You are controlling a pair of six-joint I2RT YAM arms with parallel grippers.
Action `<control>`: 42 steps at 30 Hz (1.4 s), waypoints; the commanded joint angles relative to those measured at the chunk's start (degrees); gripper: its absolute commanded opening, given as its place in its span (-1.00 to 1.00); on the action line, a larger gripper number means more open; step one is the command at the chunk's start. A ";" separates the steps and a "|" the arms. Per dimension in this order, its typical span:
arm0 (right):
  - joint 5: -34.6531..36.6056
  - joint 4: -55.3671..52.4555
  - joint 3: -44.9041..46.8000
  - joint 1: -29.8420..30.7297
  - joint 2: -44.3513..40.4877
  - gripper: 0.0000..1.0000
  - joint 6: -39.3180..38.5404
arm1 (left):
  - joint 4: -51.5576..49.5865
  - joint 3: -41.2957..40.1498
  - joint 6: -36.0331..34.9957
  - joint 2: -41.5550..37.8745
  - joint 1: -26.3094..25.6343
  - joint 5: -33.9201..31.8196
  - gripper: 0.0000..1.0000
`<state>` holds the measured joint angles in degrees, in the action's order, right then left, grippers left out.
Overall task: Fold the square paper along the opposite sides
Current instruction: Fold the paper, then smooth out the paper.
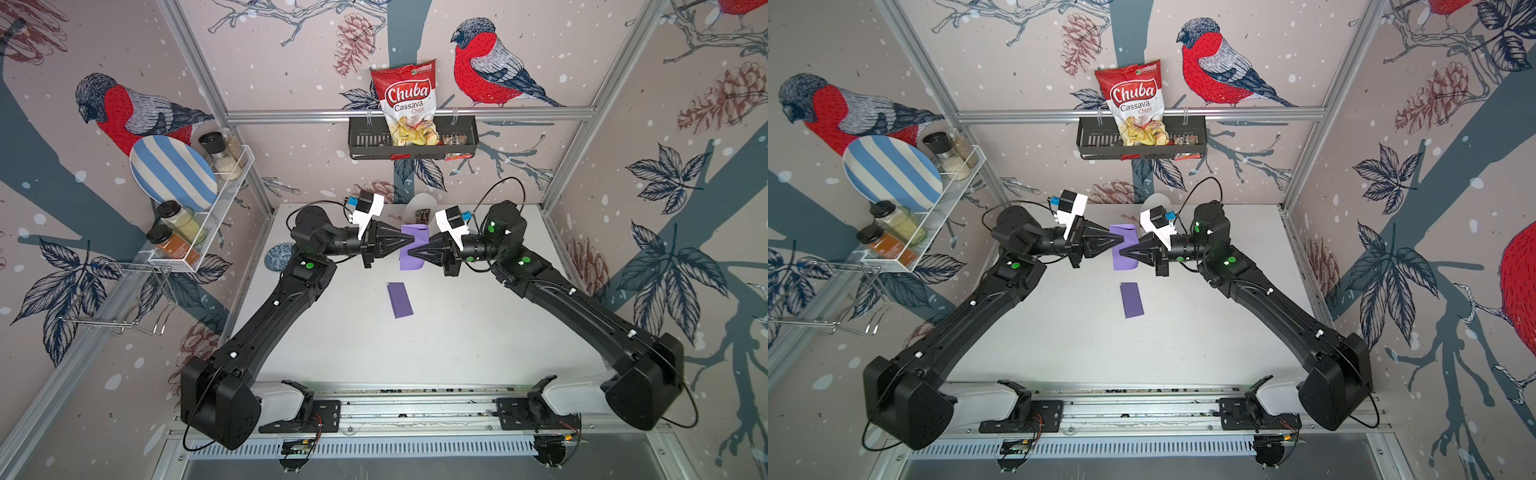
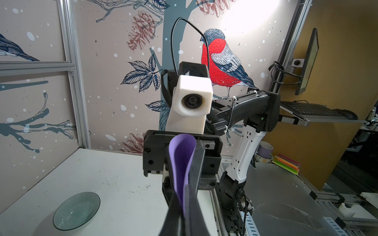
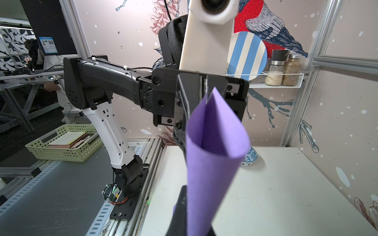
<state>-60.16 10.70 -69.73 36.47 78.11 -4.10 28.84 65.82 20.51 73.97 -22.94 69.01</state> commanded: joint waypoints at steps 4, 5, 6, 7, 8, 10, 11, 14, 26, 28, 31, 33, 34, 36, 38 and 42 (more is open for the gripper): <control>1.36 1.10 -0.48 0.11 -0.28 -0.53 0.98 | 0.37 0.19 -1.23 -0.77 0.00 -0.10 -1.00; 1.73 1.11 -0.57 -0.06 -0.48 -0.40 1.06 | -0.11 0.19 -1.56 -0.85 -0.01 -0.07 -1.00; 1.87 1.07 -0.58 -0.16 -0.65 -0.32 1.11 | -0.42 0.17 -1.82 -0.93 -0.01 -0.08 -1.00; 1.89 1.01 -0.70 -0.33 -0.80 -0.25 1.20 | -0.85 0.18 -2.19 -1.02 -0.07 -0.18 -1.00; 1.89 0.90 -0.88 -0.50 -1.00 -0.21 1.20 | -1.27 0.13 -2.48 -1.05 -0.02 -0.21 -1.00; 1.89 0.49 -1.26 -0.77 -1.20 -0.16 1.02 | -1.59 0.10 -2.80 -1.14 -0.02 -0.22 -1.00; 1.93 0.28 -1.56 -0.91 -1.29 -0.16 0.93 | -1.72 0.02 -2.92 -1.18 0.00 -0.17 -1.00; 1.70 -0.02 -2.19 -1.14 -1.47 -0.17 0.76 | -2.36 0.10 -3.40 -0.97 0.00 -0.23 -1.00; 1.46 -0.28 -2.41 -1.40 -1.88 -0.63 0.32 | -3.07 -0.12 -4.03 -0.98 0.00 -0.30 -1.00; 1.45 -0.44 -2.35 -1.45 -2.13 -0.74 0.17 | -3.18 -0.16 -4.14 -0.90 0.00 -0.50 -1.00; 1.52 -0.59 -2.09 -1.49 -2.59 -0.94 -0.29 | -3.92 0.07 -4.66 -0.80 0.00 -0.72 -1.00; 1.69 -0.82 -1.83 -1.53 -2.91 -1.00 -0.55 | -4.25 0.13 -4.99 -0.93 0.00 -0.81 -1.00; 1.71 -0.98 -1.78 -1.50 -3.03 -1.00 -0.86 | -4.49 0.10 -5.19 -0.95 -0.02 -0.90 -1.00; 1.66 -1.59 -1.79 -1.53 -3.22 -1.00 -1.37 | -4.83 0.15 -5.46 -1.15 -0.01 -1.07 -1.00; 2.00 -1.65 -1.67 -1.49 -3.36 -1.00 -1.53 | -5.18 0.24 -5.83 -1.33 0.00 -1.24 -1.00; 3.21 -1.17 -2.02 -1.62 -3.22 -0.59 -1.19 | -5.54 0.26 -6.10 -1.42 -0.01 -1.25 -1.00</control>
<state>-57.98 8.10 -71.35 35.05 75.37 -4.60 24.01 65.71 15.20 72.75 -23.05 67.72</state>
